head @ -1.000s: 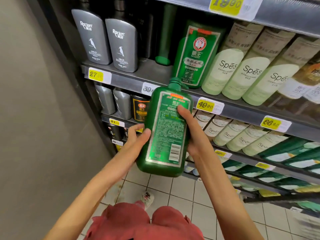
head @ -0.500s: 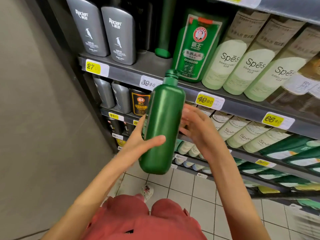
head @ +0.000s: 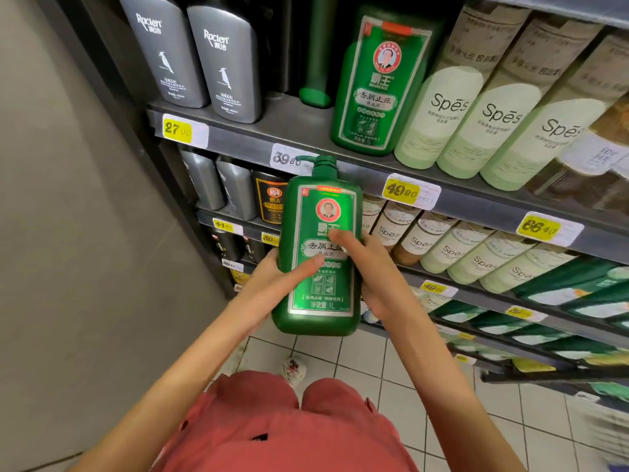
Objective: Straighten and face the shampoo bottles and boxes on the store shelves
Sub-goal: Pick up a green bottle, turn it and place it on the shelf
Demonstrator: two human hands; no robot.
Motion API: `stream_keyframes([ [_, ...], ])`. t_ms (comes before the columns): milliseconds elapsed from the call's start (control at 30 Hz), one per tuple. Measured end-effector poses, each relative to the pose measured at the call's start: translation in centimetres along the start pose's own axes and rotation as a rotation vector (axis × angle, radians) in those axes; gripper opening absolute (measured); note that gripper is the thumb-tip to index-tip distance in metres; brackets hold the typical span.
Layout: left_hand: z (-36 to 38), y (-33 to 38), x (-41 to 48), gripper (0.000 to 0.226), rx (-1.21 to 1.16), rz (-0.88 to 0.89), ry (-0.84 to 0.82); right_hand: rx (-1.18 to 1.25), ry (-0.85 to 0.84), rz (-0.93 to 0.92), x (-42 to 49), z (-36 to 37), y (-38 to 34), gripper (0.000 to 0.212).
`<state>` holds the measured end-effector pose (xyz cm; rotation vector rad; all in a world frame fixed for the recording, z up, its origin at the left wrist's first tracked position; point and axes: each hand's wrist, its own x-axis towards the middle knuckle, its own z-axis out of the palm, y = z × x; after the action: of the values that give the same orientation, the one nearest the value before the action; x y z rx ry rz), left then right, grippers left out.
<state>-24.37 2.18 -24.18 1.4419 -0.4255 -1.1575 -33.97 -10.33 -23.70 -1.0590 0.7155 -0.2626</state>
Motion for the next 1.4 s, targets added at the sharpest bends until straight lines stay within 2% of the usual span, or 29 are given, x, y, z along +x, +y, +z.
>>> stream_keyframes([
  [100,-0.8,-1.6,-0.1,0.063,-0.142,-0.041,-0.025,-0.069,-0.020,0.006,0.1,-0.3,1.2,0.041],
  [200,-1.7,-3.7,-0.5,0.055,-0.203,0.005,0.006,-0.154,-0.166,0.086,-0.2,-0.6,2.6,0.060],
  [300,-2.6,-4.7,-0.9,0.056,-0.191,0.029,0.005,-0.232,-0.238,0.095,-0.2,-0.5,3.6,0.067],
  [400,-3.9,-4.3,-1.0,0.066,-0.044,0.098,-0.010,-0.297,-0.256,-0.019,-0.1,-0.5,3.7,0.069],
  [500,-5.0,-2.9,-1.0,0.071,0.236,0.183,0.010,-0.343,-0.288,-0.151,-0.3,-0.4,3.6,0.073],
  [600,-5.5,-2.2,-1.0,0.080,0.420,0.253,0.011,-0.369,-0.319,-0.243,-0.6,-0.4,3.9,0.079],
  [667,-5.3,-2.3,-1.5,0.082,0.452,0.284,-0.007,-0.404,-0.328,-0.260,-1.0,-0.5,3.8,0.084],
  [767,-4.9,-2.7,-2.6,0.086,0.375,0.291,-0.019,-0.456,-0.355,-0.258,-1.5,-0.6,3.5,0.089],
  [867,-5.3,-3.1,-4.0,0.087,0.242,0.222,-0.093,-0.563,-0.384,-0.193,-1.4,0.0,2.4,0.087],
  [933,-5.3,-3.6,-5.0,0.076,0.118,0.123,-0.147,-0.591,-0.453,-0.038,-1.0,0.8,1.7,0.074],
  [1000,-5.0,-4.1,-5.6,0.061,-0.057,-0.023,-0.114,-0.611,-0.495,0.116,-0.4,1.8,2.0,0.051],
  [1067,-4.9,-4.3,-5.4,0.045,-0.210,-0.178,-0.038,-0.620,-0.438,0.317,0.4,2.7,3.0,0.052],
  [1167,-5.2,-4.4,-5.2,0.043,-0.234,-0.399,0.079,-0.525,-0.383,0.563,1.0,3.5,4.8,0.053],
  [1267,-5.2,-5.1,-5.8,0.041,-0.228,-0.429,0.113,-0.446,-0.395,0.556,0.9,3.5,6.1,0.052],
  [1400,-4.4,-5.0,-6.3,0.047,-0.198,-0.328,0.165,-0.417,-0.351,0.401,-0.1,3.1,6.7,0.054],
])
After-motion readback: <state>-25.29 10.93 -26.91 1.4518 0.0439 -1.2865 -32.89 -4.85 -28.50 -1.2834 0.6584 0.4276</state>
